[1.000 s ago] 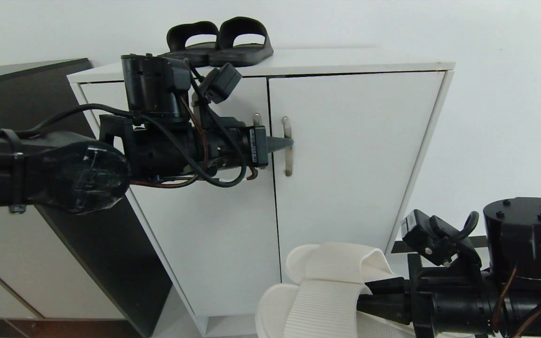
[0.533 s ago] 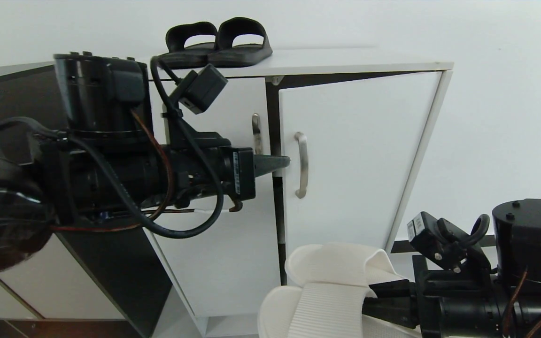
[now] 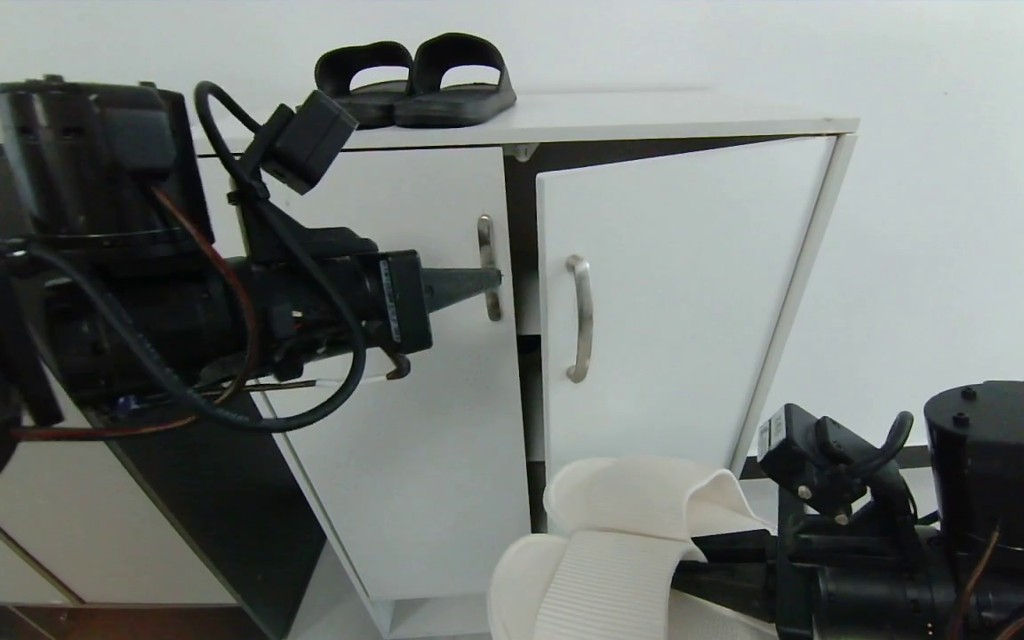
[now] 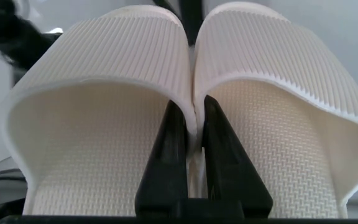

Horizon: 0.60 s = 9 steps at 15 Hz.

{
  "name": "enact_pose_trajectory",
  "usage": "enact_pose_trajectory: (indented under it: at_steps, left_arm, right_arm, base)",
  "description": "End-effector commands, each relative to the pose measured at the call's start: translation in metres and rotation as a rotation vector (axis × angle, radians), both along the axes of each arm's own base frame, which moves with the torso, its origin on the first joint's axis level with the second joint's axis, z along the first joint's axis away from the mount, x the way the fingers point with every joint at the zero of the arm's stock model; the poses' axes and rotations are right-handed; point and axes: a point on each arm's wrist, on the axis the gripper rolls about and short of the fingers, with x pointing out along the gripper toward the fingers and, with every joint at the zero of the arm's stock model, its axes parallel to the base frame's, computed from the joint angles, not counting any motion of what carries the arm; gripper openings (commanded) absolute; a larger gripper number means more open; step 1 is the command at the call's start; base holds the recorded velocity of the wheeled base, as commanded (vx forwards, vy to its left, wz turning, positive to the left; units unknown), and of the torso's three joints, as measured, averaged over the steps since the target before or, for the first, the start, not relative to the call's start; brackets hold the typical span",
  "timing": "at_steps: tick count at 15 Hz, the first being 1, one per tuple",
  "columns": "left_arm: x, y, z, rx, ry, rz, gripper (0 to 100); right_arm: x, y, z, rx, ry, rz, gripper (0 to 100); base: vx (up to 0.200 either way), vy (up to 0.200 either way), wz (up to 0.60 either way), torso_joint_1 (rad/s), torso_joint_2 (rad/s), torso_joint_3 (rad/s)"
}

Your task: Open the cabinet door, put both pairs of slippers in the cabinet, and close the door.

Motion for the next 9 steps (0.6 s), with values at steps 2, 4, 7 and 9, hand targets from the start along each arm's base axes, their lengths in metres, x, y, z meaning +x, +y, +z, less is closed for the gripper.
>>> enact_pose_trajectory:
  at_steps: [2,4,7,9]
  left_arm:
    - [0.046,-0.019,-0.023,-0.041,-0.005,0.023,0]
    - [0.056,-0.026,-0.031,-0.046,-0.014,0.018,0]
    - [0.056,-0.029,-0.034,-0.044,-0.003,-0.006,0]
    - [0.058,-0.031,-0.037,-0.041,0.004,-0.018,0]
  right_arm:
    - [-0.012,0.012,0.005,-0.034,-0.028,-0.038,0]
    - [-0.022,0.021,0.008,-0.017,0.001,-0.084,0]
    - [-0.033,0.034,0.013,0.009,0.031,-0.163,0]
    - [-0.039,0.035,0.011,-0.016,0.052,-0.159,0]
  base:
    - [0.0,0.0,0.0,0.0,0.0,0.0]
    - [0.0,0.0,0.0,0.0,0.0,0.0]
    - [0.0,0.0,0.0,0.0,0.0,0.0]
    - [0.0,0.0,0.0,0.0,0.0,0.0]
